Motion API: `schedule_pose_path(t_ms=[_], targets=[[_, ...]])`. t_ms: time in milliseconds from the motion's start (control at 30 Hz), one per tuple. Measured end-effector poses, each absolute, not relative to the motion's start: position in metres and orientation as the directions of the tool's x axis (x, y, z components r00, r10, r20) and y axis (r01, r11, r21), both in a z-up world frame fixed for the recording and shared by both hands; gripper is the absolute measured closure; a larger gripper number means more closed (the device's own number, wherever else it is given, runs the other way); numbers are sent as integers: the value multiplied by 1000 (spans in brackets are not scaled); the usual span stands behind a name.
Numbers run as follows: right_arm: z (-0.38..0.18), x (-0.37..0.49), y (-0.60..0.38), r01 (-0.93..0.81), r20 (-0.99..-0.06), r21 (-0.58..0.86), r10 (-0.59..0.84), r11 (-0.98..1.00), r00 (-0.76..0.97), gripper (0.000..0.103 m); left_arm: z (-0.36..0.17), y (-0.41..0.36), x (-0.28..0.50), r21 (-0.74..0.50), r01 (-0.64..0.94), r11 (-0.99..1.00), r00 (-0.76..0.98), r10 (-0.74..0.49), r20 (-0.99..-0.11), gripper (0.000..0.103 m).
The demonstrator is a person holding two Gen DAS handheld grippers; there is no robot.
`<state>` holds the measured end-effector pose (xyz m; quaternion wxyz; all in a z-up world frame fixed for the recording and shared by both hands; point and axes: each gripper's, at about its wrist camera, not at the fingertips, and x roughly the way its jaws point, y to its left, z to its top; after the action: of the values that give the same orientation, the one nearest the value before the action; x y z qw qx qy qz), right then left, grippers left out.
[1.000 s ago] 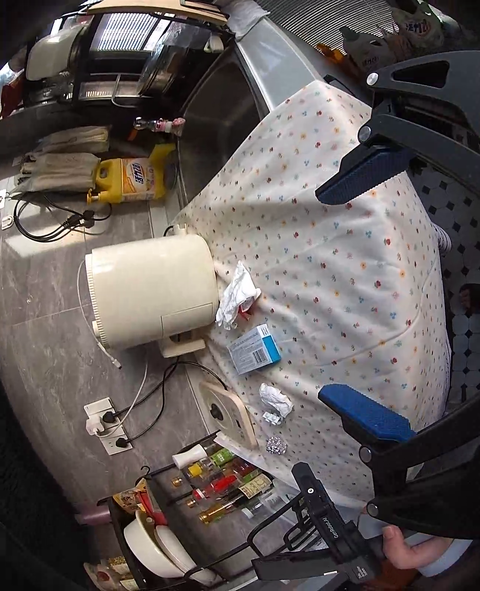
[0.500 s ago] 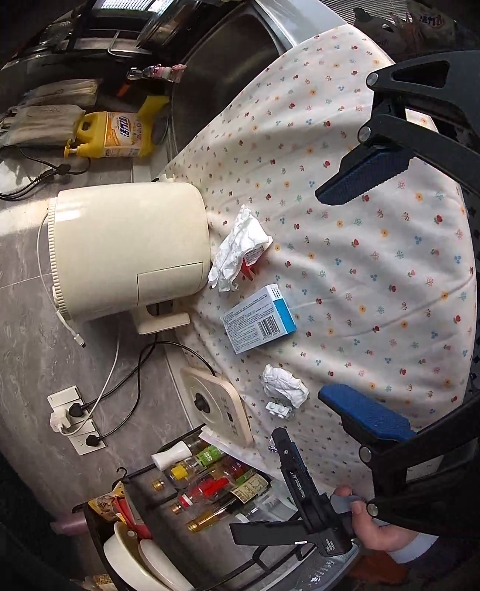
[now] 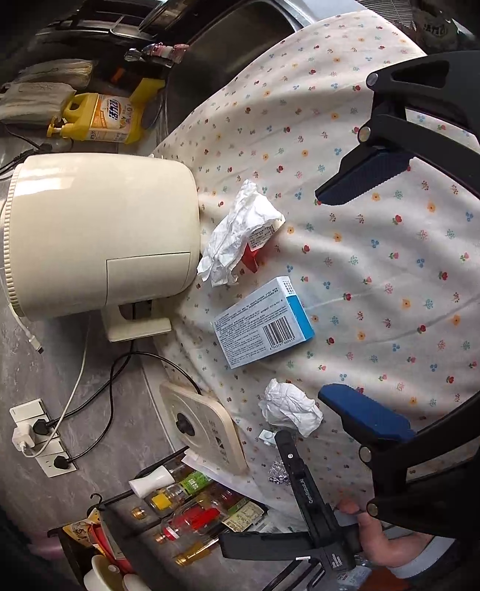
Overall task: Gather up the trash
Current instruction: 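Grasp the small white plastic piece with the left gripper while the right grasps the blue-white box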
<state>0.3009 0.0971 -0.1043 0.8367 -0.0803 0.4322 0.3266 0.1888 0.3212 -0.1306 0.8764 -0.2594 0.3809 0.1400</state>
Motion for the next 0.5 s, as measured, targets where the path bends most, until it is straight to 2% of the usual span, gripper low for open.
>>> schedule_pose_path(t_ms=[167,500], targets=[[-121,313,130,-657,-800,121,465,744,380,8,-112,326,176,-307,-463,832,677,109,-728,79],[-144,341,175,-722,-813,12,427,692,395,8,-103,333,155,-293,-503,813,669,151,-728,79]])
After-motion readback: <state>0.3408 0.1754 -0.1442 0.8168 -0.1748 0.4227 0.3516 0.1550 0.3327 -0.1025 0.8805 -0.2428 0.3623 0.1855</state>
